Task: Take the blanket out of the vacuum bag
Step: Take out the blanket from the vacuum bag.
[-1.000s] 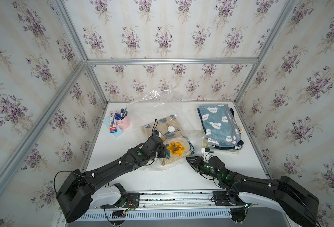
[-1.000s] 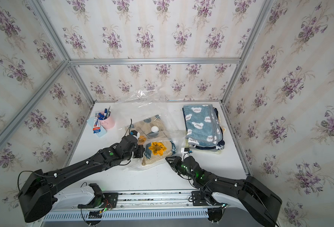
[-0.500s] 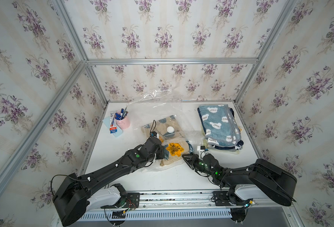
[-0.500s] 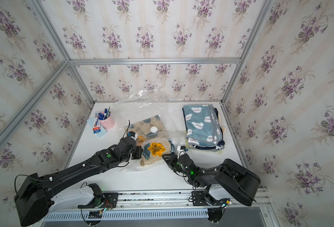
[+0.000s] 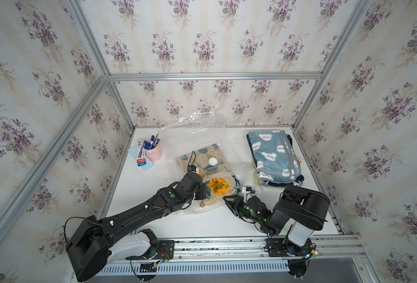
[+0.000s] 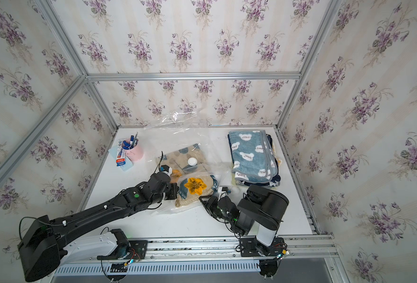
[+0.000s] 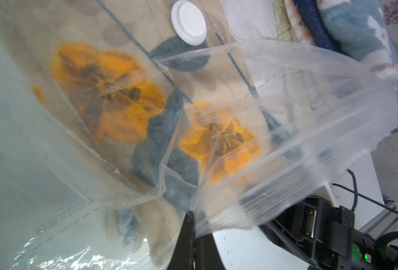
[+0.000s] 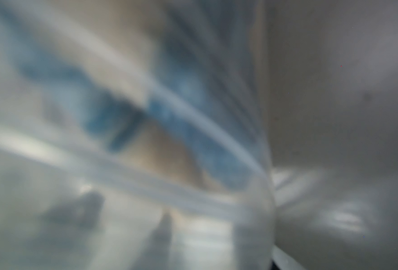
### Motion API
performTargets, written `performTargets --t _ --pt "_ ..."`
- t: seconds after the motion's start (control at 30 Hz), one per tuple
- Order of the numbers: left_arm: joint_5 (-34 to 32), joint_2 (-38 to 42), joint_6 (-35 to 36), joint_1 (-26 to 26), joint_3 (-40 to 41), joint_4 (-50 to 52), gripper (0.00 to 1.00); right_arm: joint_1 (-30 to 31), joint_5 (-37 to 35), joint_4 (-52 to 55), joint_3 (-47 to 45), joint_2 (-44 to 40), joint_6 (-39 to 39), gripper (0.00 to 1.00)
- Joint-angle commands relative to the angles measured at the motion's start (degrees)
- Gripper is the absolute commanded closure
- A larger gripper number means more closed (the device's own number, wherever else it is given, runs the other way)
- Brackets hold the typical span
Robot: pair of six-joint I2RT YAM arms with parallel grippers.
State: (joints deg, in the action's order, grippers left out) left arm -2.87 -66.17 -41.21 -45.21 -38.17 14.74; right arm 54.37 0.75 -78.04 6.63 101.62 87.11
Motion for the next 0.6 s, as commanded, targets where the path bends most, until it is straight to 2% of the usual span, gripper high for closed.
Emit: performTargets --t 0.0,0.1,0.3,0.57 --pt "-1.24 0.34 -1.3 -0.23 1.3 -1.9 1.0 0.21 -1.2 -7.31 0.13 2.35 2.71 0.56" --pt "-1.3 0.34 -1.71 -0.4 2.04 -1.91 1.0 0.19 -0.77 -7.69 1.01 2.76 2.94 0.56" --pt "-1.07 0.17 -0.74 -0.66 1.18 -1.39 1.0 0.54 -1.8 2.26 5.29 1.92 1.11 0.55" --pt "0.12 0.47 0.58 -0.71 0.29 -1.86 1.0 1.48 -3.24 2.27 5.36 3.22 2.8 0.49"
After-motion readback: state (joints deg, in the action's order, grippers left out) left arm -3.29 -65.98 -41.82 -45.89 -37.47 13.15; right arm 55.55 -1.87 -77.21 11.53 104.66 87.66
